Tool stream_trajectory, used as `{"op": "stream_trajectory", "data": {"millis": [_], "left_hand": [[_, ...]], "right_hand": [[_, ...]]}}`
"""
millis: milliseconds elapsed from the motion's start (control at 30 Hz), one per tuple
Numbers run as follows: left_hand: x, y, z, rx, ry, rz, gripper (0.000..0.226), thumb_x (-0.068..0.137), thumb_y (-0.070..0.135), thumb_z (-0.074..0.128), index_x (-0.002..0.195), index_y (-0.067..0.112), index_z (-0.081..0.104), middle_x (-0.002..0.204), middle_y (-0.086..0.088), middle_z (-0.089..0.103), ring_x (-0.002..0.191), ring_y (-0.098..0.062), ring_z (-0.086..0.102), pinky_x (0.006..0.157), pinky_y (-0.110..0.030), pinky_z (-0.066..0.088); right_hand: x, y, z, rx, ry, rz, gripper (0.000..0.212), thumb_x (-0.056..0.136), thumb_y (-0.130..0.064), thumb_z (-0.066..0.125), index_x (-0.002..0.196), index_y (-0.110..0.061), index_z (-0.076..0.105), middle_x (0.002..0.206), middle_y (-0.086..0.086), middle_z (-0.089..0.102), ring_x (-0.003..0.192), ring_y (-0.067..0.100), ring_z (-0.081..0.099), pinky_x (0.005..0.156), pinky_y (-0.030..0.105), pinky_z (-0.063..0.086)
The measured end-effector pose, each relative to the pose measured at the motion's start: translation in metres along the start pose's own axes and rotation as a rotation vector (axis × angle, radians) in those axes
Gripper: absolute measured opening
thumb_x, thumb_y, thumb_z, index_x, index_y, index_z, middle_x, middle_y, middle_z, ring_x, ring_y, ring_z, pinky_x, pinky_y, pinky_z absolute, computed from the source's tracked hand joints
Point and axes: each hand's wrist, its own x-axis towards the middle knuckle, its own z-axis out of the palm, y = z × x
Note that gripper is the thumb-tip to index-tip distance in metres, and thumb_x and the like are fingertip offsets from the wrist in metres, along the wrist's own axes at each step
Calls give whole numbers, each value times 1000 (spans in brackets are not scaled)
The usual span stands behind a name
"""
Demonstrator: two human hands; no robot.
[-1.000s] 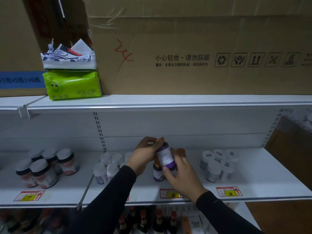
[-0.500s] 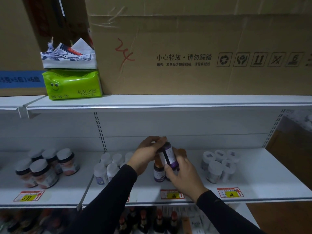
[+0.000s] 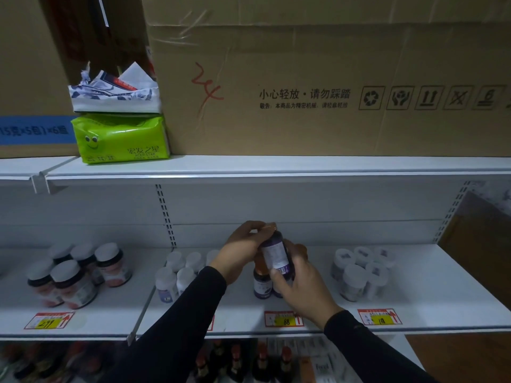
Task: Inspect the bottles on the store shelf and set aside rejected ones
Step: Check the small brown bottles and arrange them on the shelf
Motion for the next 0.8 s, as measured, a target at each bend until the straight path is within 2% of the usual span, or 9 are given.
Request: {"op": "stream_trajectory", "data": {"millis": [67,200,300,333,400,467,533,700,800], "left_hand": [[1,0,-1,-9,15,-5,43,81,38,74,114,14,63,109,-10,71,99,-30,69,90,-53,54],[0,1,1,-58,102,-8,44,83,37,75,112,8,58,105,-12,70,95,-30,69,73,-35,57],[-2,5,1,-16,100,5,43,85,39,72,113,11,56,107,-10,68,90,-24,69,66,-27,55],[-3,5,1,-4,87,7,40,86,39,71,112,12,57,107,-10,68,89,-23,69,67,-27,56],[-3,7,-1,-13,54,-8,37,87,39,69,113,14,59,108,-11,69,93,-25,70,80,-36,59],[-4,9,-3,-48,26,-25,38,87,38,70,113,13,61,108,-12,70,97,-28,70,88,-43,58],[-4,9,-5,-54,35,-20,37,87,37,70,112,11,62,108,-13,70,96,-29,70,86,-42,59],[-5,9,-1,-79,118,5,45,82,38,75,111,8,57,103,-13,70,86,-24,71,68,-28,60],[-7,12,1,-54,117,25,42,86,35,72,112,8,55,98,-5,68,71,-14,66,51,-17,51]], "right_hand": [[0,1,1,13,-13,-7,48,93,-35,60,137,-29,41,113,-15,58,104,3,59,79,8,46],[4,2,4,26,1,-21,64,82,-41,71,138,-32,41,122,-13,53,109,0,55,90,18,49],[5,-1,2,24,20,-34,57,82,-36,73,131,-36,44,111,-22,48,99,-8,53,82,6,46],[5,-2,1,33,14,-37,54,84,-33,72,129,-39,43,108,-26,46,97,-9,53,80,4,44],[4,-3,0,61,-4,-38,51,89,-30,67,127,-46,38,108,-28,49,99,-5,55,80,5,45],[3,-4,0,89,-21,-34,49,92,-30,63,129,-47,35,112,-21,56,103,-1,58,82,8,47],[3,-2,0,103,-37,-30,49,94,-30,60,132,-46,34,116,-12,60,105,-2,59,81,10,49],[6,-5,-1,103,-41,-34,59,85,-35,71,136,-37,40,119,-13,58,106,-1,59,87,20,54],[7,-5,-3,80,-53,-36,56,86,-31,71,130,-44,39,113,-20,59,102,-6,60,84,16,53]]}}
